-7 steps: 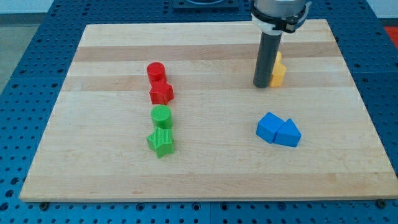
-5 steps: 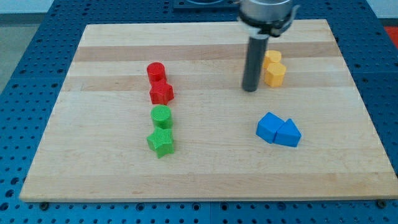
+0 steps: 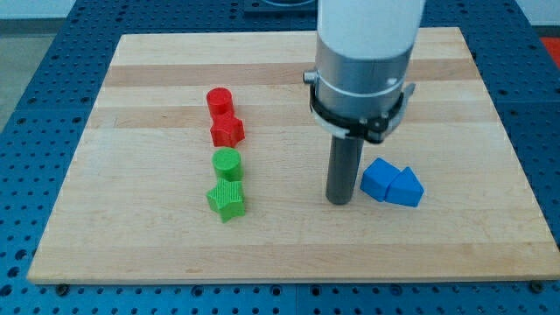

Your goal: Place blue cube below yellow hexagon

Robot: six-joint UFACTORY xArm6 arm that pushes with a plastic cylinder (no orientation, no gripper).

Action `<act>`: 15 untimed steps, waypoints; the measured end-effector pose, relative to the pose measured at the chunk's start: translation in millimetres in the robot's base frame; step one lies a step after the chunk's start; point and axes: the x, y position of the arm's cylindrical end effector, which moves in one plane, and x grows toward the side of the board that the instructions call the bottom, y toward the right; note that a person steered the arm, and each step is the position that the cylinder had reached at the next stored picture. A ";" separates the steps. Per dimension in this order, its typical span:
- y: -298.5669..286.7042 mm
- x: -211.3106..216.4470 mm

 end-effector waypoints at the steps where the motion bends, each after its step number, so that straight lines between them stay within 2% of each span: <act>1: 0.0 0.4; 2: 0.0 0.8; 3: 10.7 32.0; 4: 12.4 35.7; 6: 43.7 -18.3; 7: 56.7 -29.4; 9: 96.5 -21.1; 11: 112.4 -15.4; 12: 106.7 -35.7; 14: 102.2 -38.8; 15: 102.2 -54.4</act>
